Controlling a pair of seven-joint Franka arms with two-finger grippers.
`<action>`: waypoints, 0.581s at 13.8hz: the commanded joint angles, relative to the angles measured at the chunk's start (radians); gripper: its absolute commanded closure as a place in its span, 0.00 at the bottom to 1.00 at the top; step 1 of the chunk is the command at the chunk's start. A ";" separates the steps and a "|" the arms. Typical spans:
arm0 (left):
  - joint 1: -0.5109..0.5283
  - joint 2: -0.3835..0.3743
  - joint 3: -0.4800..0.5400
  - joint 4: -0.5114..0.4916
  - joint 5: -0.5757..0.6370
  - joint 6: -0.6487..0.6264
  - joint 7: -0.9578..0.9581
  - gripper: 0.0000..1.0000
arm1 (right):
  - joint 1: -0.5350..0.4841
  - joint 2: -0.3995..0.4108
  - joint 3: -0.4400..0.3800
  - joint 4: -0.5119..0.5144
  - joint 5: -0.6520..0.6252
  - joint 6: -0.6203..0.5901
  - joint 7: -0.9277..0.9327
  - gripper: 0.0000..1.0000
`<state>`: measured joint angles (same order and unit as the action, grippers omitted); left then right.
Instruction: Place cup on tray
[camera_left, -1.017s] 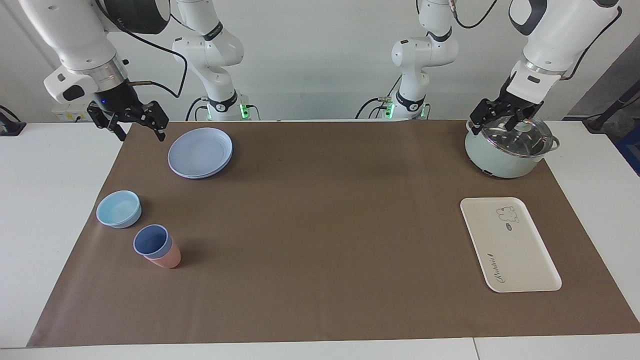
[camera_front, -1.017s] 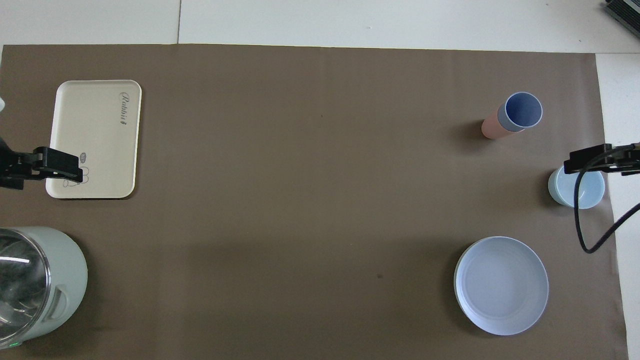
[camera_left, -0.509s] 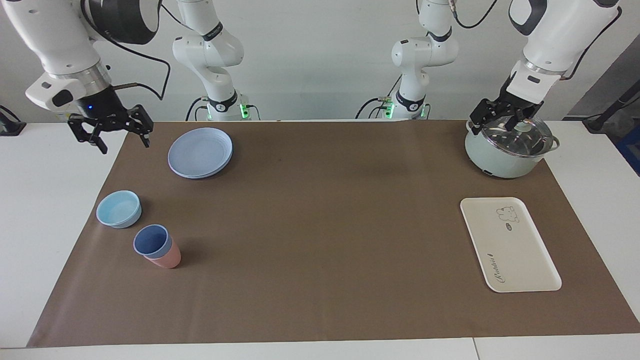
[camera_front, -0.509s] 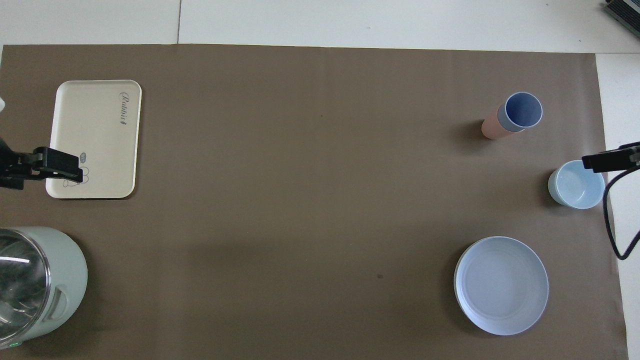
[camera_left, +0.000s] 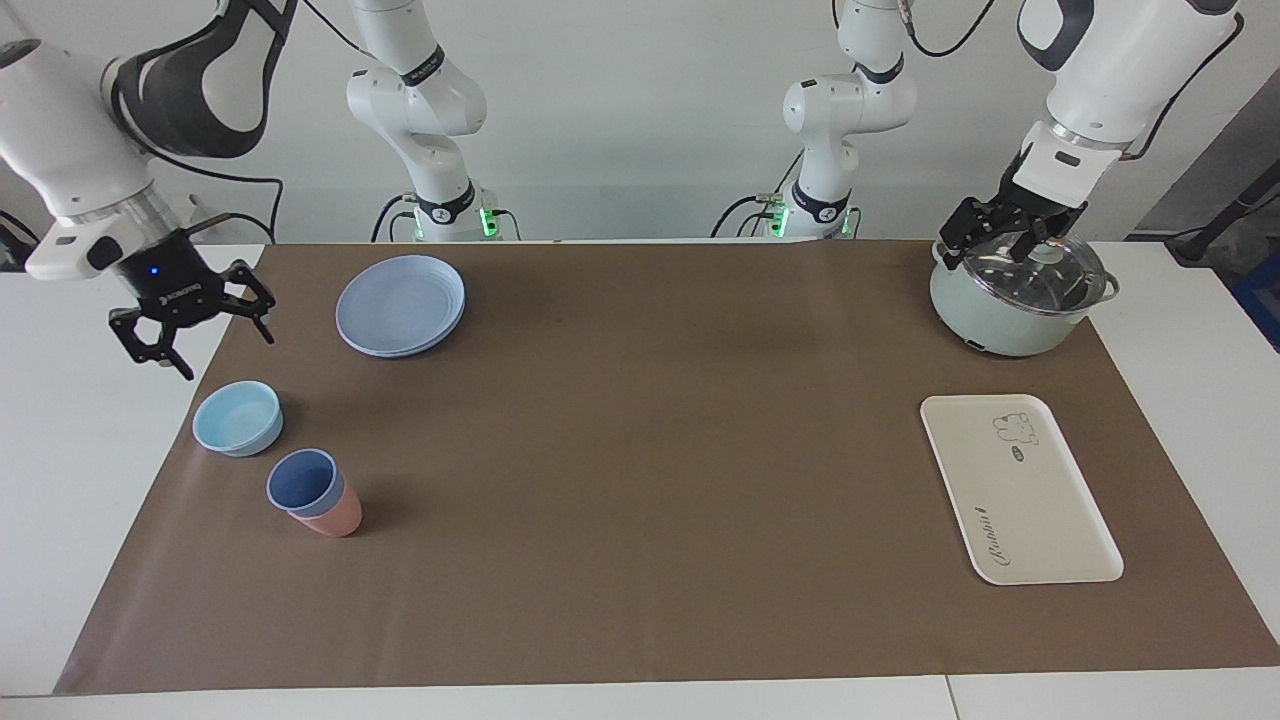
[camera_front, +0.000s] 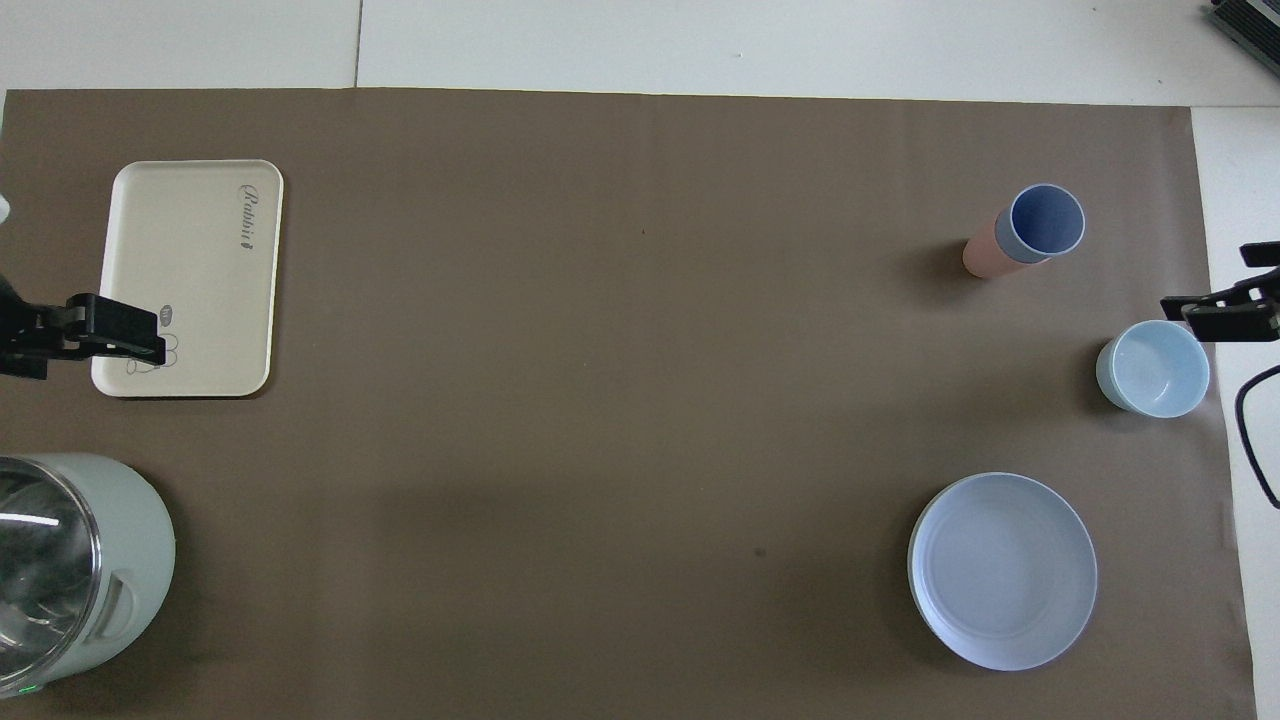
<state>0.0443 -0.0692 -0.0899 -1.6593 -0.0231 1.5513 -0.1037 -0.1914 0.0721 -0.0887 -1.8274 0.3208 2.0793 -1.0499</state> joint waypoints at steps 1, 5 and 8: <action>0.008 -0.031 -0.004 -0.036 0.012 0.018 0.007 0.00 | -0.040 0.089 0.009 0.010 0.157 0.039 -0.209 0.00; 0.008 -0.031 -0.004 -0.036 0.012 0.018 0.007 0.00 | -0.057 0.190 0.009 0.016 0.329 0.042 -0.364 0.00; 0.008 -0.031 -0.004 -0.036 0.012 0.018 0.009 0.00 | -0.068 0.253 0.009 0.029 0.467 0.038 -0.493 0.00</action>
<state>0.0443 -0.0692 -0.0899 -1.6593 -0.0231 1.5513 -0.1037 -0.2390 0.2833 -0.0891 -1.8252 0.7076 2.1236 -1.4631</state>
